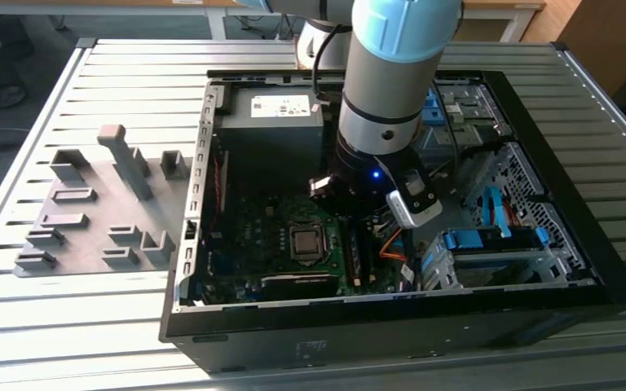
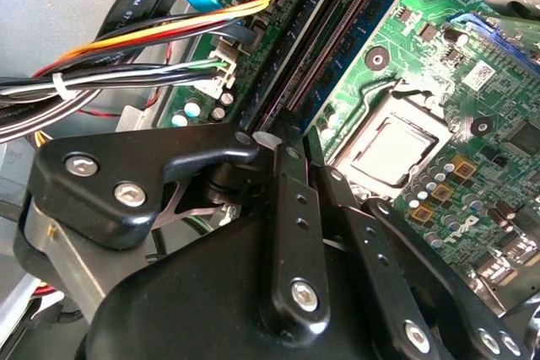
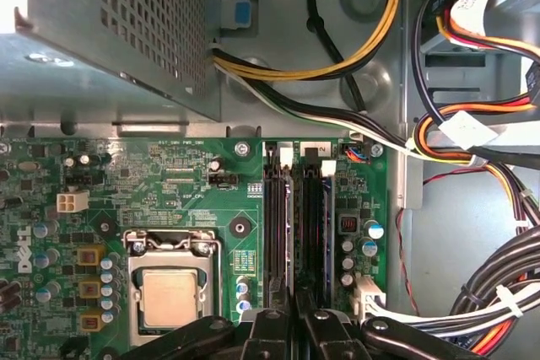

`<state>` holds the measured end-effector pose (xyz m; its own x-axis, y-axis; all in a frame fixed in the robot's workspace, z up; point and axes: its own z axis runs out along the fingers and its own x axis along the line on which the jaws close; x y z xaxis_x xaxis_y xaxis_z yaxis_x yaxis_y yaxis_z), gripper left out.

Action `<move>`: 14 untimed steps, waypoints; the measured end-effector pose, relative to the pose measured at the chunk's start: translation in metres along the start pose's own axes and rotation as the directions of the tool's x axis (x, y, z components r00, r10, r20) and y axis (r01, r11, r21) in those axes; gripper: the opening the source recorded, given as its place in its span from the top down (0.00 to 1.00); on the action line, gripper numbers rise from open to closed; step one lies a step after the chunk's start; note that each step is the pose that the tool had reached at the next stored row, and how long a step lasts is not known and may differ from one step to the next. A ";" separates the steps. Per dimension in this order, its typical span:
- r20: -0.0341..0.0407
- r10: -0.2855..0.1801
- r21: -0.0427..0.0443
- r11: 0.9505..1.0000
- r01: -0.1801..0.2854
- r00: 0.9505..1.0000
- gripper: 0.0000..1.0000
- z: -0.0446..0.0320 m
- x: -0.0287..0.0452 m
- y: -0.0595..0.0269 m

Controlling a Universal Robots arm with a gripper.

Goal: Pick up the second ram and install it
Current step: 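Insert the second ram into the second slot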

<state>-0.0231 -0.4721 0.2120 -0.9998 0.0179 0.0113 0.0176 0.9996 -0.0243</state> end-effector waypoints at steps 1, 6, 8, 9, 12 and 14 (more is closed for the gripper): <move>0.000 0.000 0.000 1.000 0.000 1.000 0.86 -0.0003 0.0000 0.0001; -0.002 0.000 0.001 1.000 0.000 1.000 0.86 -0.0008 0.0000 -0.0001; -0.002 0.000 0.000 1.000 0.000 1.000 0.86 -0.0009 0.0000 -0.0001; -0.003 0.000 0.000 1.000 0.000 1.000 0.86 -0.0010 0.0000 -0.0001; -0.003 0.000 0.001 1.000 0.000 1.000 0.86 -0.0018 0.0000 -0.0001; -0.003 0.000 0.001 1.000 0.000 1.000 0.86 -0.0018 0.0000 -0.0001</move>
<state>-0.0232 -0.4721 0.2138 -0.9997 0.0181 0.0144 0.0177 0.9995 -0.0248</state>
